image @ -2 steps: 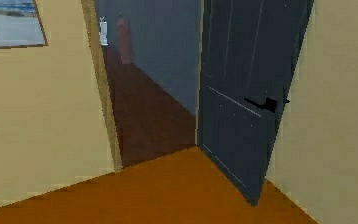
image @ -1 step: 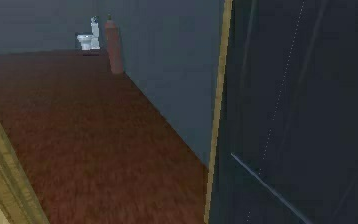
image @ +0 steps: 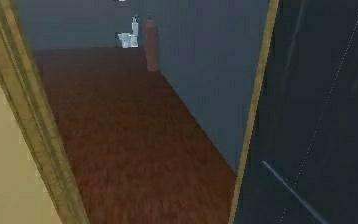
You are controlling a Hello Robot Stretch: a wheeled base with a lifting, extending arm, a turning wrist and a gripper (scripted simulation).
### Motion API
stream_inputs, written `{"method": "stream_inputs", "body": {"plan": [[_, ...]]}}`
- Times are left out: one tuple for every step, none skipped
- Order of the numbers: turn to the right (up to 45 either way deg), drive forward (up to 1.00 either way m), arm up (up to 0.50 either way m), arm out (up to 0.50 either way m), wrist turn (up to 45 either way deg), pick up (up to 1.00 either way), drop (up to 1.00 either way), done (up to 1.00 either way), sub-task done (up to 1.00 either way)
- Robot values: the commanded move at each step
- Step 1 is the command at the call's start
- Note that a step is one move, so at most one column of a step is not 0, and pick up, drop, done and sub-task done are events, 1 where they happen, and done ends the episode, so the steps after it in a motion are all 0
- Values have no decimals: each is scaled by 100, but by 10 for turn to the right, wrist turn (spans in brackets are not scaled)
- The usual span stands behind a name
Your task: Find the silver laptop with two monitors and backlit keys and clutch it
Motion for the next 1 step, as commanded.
{"method": "stream_inputs", "body": {"plan": [[0,30,0,0,0,0,0,0,0]]}}
